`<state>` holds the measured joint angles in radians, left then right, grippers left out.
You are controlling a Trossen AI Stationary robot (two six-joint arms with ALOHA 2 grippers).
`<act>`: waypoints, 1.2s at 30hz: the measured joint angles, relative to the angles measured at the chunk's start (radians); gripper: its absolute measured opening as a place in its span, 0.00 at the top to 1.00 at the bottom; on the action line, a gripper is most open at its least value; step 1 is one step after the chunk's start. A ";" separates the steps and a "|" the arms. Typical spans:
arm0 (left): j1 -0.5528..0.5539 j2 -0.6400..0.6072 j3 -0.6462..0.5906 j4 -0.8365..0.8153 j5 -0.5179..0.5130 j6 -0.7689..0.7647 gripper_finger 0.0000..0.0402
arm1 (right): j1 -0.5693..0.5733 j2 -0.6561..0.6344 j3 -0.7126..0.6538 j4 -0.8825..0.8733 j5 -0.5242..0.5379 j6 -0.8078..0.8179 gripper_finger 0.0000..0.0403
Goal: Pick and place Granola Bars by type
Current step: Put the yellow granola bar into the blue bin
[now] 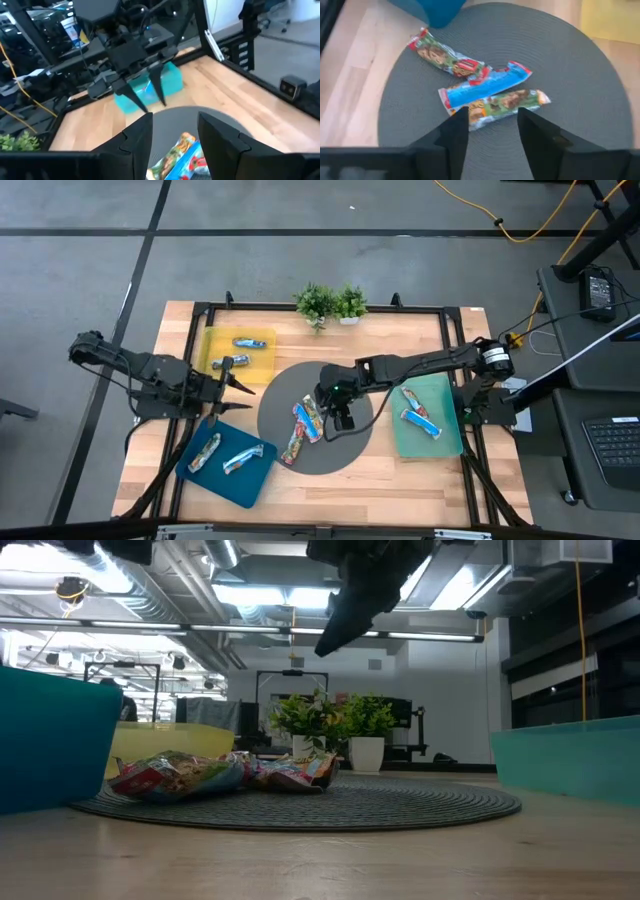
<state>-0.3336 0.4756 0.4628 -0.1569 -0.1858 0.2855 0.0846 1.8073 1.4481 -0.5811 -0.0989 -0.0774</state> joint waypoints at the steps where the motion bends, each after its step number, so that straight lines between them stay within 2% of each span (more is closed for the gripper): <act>1: 0.000 0.000 -0.003 0.005 -0.004 0.013 0.63 | 0.001 0.001 -0.008 0.012 -0.003 0.007 0.56; 8: 0.000 -0.001 -0.002 0.050 -0.007 0.041 0.63 | 0.023 0.091 -0.014 0.053 -0.007 0.073 0.34; 12: 0.000 0.000 -0.002 0.039 -0.006 0.042 0.64 | 0.036 0.141 -0.014 0.056 0.011 0.170 0.27; 16: 0.000 0.000 -0.002 0.037 -0.006 0.042 0.64 | 0.037 0.156 -0.014 0.056 0.042 0.312 0.26; 21: 0.000 0.000 -0.002 0.016 -0.004 0.041 0.64 | 0.040 0.156 -0.014 0.054 0.148 0.461 0.26; 28: 0.000 0.001 -0.014 0.010 -0.005 0.042 0.64 | 0.050 0.183 -0.014 0.039 0.119 0.560 0.31; 36: 0.000 0.000 -0.014 -0.010 -0.011 0.042 0.64 | 0.062 0.207 -0.014 0.042 0.091 0.603 0.36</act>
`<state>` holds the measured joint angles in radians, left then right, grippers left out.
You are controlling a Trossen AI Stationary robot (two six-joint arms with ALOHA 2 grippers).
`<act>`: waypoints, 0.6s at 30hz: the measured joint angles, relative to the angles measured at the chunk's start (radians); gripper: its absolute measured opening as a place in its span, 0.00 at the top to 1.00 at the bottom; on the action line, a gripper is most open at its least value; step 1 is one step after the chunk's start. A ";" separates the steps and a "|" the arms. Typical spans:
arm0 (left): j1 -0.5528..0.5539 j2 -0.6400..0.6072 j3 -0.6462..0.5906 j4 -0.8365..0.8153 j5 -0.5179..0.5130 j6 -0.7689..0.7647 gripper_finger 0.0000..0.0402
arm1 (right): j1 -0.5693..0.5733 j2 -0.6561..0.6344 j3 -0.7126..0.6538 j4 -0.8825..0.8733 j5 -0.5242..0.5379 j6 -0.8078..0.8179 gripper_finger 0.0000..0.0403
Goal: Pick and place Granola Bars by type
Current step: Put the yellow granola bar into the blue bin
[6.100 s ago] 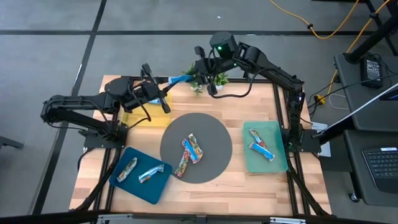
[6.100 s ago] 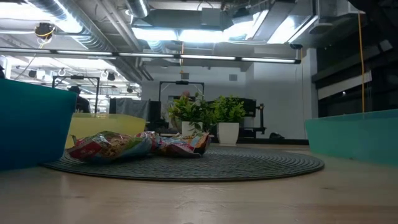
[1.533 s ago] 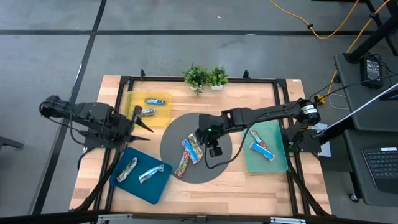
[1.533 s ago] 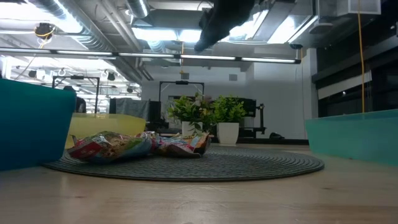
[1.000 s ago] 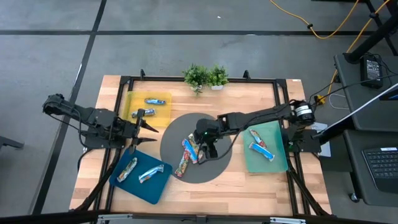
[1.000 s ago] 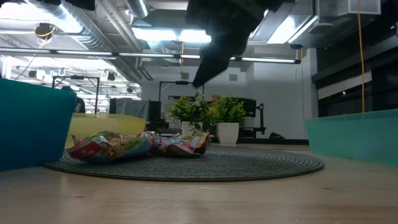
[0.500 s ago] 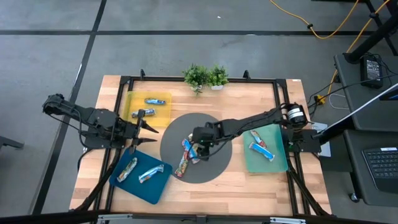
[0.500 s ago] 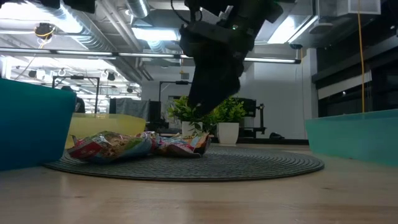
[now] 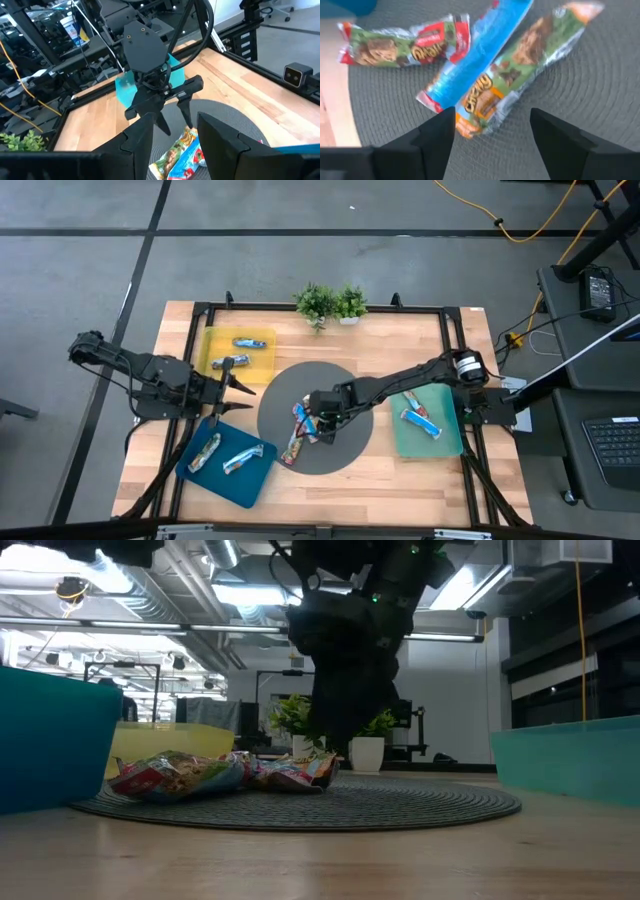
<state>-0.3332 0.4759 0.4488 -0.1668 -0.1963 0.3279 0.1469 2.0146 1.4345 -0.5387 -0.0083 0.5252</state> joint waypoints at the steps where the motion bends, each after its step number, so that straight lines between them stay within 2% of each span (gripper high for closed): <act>1: 0.000 0.000 0.000 -0.003 0.000 0.000 0.64 | 0.001 0.002 0.000 -0.006 -0.009 0.008 0.36; 10: 0.000 0.000 0.000 -0.014 -0.001 0.000 0.64 | 0.007 0.019 0.001 0.010 -0.027 0.037 0.36; 18: 0.000 0.000 0.000 -0.018 -0.001 0.000 0.64 | 0.007 0.086 0.002 0.036 -0.152 0.042 0.36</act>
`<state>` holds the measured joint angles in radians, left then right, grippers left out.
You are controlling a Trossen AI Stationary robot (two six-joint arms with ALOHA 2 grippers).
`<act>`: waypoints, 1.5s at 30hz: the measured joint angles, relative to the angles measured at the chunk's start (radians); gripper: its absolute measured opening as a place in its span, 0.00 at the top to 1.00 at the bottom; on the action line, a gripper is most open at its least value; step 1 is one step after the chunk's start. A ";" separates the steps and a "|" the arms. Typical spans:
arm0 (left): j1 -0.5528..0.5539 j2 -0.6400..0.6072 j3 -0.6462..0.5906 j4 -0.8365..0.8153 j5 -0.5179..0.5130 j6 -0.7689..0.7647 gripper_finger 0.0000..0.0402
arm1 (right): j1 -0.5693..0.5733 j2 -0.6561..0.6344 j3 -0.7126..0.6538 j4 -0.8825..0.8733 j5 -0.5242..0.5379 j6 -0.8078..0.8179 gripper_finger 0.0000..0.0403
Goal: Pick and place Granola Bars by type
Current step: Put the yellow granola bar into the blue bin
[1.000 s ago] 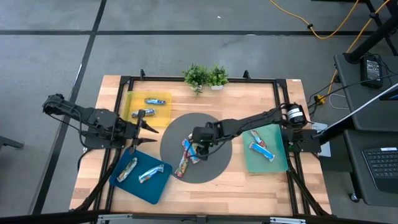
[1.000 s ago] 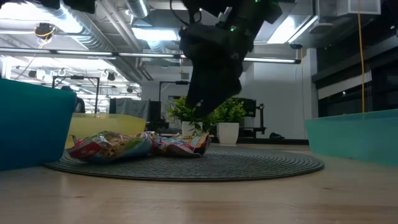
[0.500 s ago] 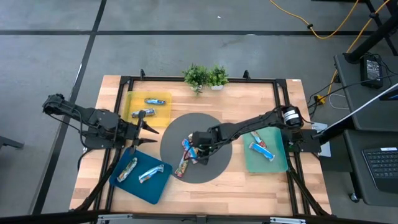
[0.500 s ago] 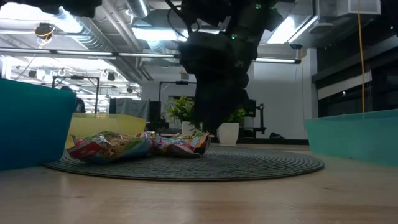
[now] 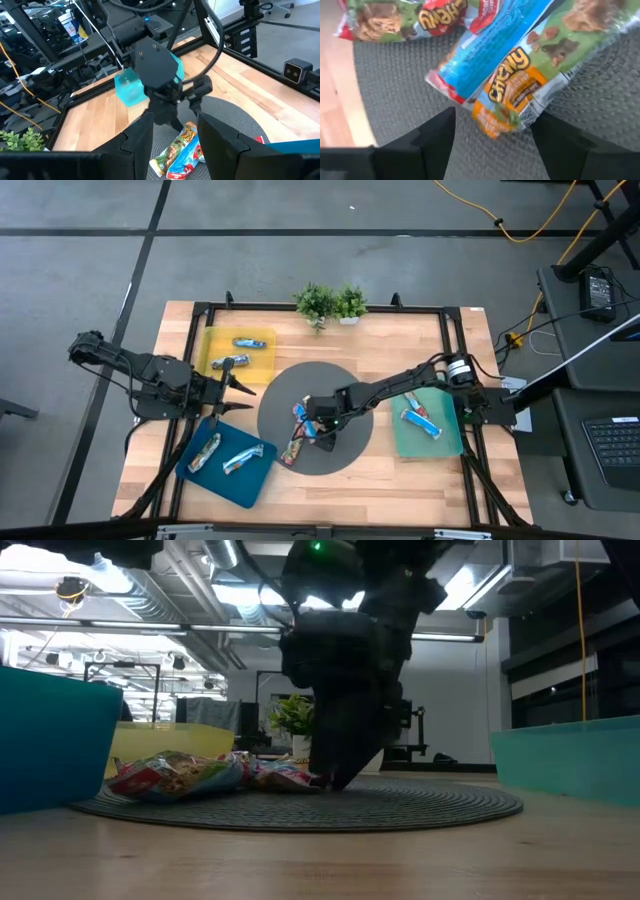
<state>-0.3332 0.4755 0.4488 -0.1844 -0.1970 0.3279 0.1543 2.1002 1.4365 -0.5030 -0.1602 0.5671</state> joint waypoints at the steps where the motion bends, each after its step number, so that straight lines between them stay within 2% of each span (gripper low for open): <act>1: 0.000 0.000 0.000 0.001 0.000 0.000 0.64 | 0.000 0.005 0.001 0.005 0.000 -0.004 0.36; 5: 0.000 0.000 0.000 0.000 0.000 -0.001 0.64 | 0.000 0.004 0.001 0.009 0.000 -0.024 0.38; 8: 0.000 0.000 0.000 0.000 0.000 -0.003 0.64 | 0.000 0.002 0.000 0.011 0.001 -0.031 0.44; 23: 0.000 0.000 0.000 -0.007 0.000 -0.018 0.64 | -0.002 0.002 -0.002 -0.006 -0.027 -0.054 0.80; 28: 0.000 0.000 0.000 -0.016 0.000 -0.018 0.64 | -0.002 0.000 0.016 -0.038 -0.038 -0.079 0.95; 32: 0.000 0.000 0.000 -0.020 0.000 -0.019 0.64 | -0.002 -0.001 0.088 -0.148 -0.021 -0.111 0.97; 41: 0.000 0.000 0.000 -0.032 0.000 -0.044 0.64 | -0.001 -0.003 0.378 -0.545 0.169 -0.242 0.98; 45: 0.000 0.017 0.000 -0.049 0.000 -0.064 0.64 | -0.001 -0.004 0.495 -0.653 0.251 -0.299 0.99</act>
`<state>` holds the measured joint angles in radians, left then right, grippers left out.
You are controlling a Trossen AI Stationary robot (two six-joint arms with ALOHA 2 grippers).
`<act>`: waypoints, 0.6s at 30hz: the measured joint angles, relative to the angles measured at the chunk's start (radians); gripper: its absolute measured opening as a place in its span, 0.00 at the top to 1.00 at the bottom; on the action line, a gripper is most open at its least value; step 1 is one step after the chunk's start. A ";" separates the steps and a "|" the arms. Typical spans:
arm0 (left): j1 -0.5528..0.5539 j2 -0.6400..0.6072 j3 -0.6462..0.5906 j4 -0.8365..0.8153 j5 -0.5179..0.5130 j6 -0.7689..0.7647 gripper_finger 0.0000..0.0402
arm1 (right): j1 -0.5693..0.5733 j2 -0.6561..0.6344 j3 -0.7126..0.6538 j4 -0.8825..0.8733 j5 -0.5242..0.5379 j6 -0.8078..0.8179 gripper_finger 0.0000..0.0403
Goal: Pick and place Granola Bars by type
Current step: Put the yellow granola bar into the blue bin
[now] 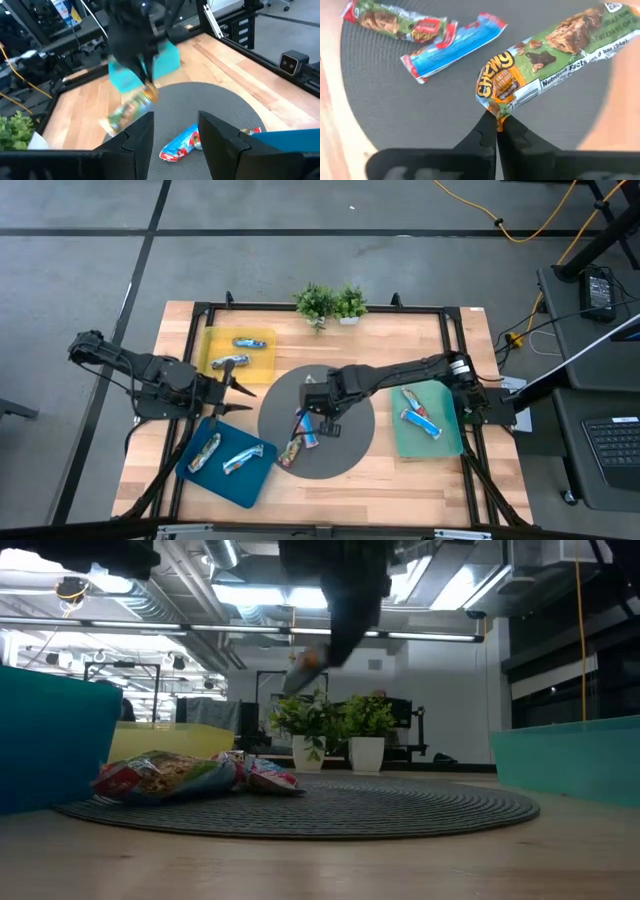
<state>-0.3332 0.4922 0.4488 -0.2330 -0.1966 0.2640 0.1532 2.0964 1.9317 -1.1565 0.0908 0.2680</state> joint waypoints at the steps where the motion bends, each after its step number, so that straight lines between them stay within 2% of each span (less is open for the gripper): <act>1: 0.000 0.009 0.000 -0.002 0.000 -0.007 0.64 | 0.000 0.000 0.025 -0.019 0.016 -0.013 0.99; 7: 0.000 0.087 0.000 0.008 0.000 -0.006 0.64 | -0.011 0.000 0.116 -0.046 0.032 -0.084 0.98; 18: 0.000 0.235 0.000 0.236 0.015 0.062 0.53 | -0.064 0.000 0.172 -0.031 -0.015 -0.193 0.98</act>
<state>-0.3331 0.7272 0.4484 0.0030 -0.1819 0.3257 0.0895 2.0960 2.1032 -1.1872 0.0761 0.0753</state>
